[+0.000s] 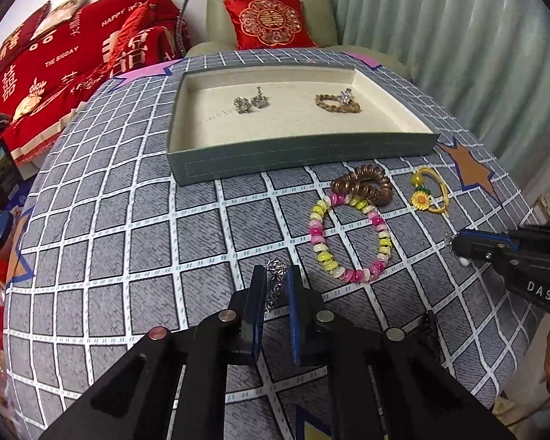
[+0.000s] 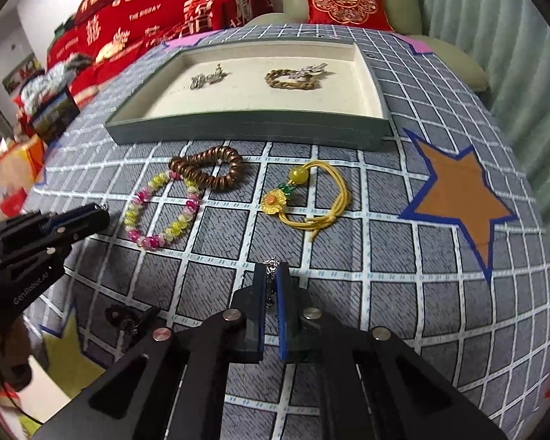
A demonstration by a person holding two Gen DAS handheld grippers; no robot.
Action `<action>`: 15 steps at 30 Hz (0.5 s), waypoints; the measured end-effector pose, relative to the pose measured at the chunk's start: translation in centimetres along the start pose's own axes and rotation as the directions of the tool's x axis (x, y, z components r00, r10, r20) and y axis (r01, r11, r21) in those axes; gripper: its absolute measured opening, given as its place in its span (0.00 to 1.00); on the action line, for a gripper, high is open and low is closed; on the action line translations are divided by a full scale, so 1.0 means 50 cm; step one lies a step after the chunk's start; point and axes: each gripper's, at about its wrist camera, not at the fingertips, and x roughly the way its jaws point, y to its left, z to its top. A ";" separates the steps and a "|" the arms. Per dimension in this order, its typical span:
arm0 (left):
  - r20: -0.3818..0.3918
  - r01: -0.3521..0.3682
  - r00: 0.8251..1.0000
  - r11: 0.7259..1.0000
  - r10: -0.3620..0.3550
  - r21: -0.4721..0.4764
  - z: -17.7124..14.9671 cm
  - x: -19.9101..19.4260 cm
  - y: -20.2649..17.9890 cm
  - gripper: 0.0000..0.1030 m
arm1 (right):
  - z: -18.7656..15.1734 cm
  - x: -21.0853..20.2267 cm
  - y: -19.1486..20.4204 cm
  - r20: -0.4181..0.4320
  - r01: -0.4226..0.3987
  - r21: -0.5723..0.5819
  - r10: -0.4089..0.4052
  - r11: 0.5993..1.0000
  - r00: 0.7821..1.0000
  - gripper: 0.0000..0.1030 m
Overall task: Organize jewelry
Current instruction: 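Carry the earring and the pearl pendant with both tools into the tray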
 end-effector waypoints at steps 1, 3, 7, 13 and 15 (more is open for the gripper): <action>0.005 -0.001 1.000 1.000 0.001 -0.005 0.001 -0.005 0.001 0.20 | -0.002 -0.006 -0.007 0.004 -0.014 0.014 0.014 1.000 1.000 0.05; 0.016 -0.002 1.000 1.000 0.002 -0.011 0.002 -0.014 0.001 0.20 | -0.004 -0.017 -0.021 0.013 -0.041 0.042 0.040 0.998 0.999 0.05; 0.039 0.004 0.999 1.000 -0.003 -0.023 0.008 -0.033 0.002 0.20 | -0.010 -0.044 -0.051 0.037 -0.093 0.100 0.090 0.991 0.995 0.04; 0.061 0.011 0.998 1.000 -0.010 -0.028 0.014 -0.052 0.002 0.20 | -0.007 -0.061 -0.066 0.047 -0.152 0.116 0.148 0.981 0.988 0.04; 0.060 0.009 0.998 0.999 -0.007 -0.036 0.014 -0.053 0.003 0.20 | -0.006 -0.049 -0.060 0.027 -0.154 0.108 0.152 0.982 0.988 0.05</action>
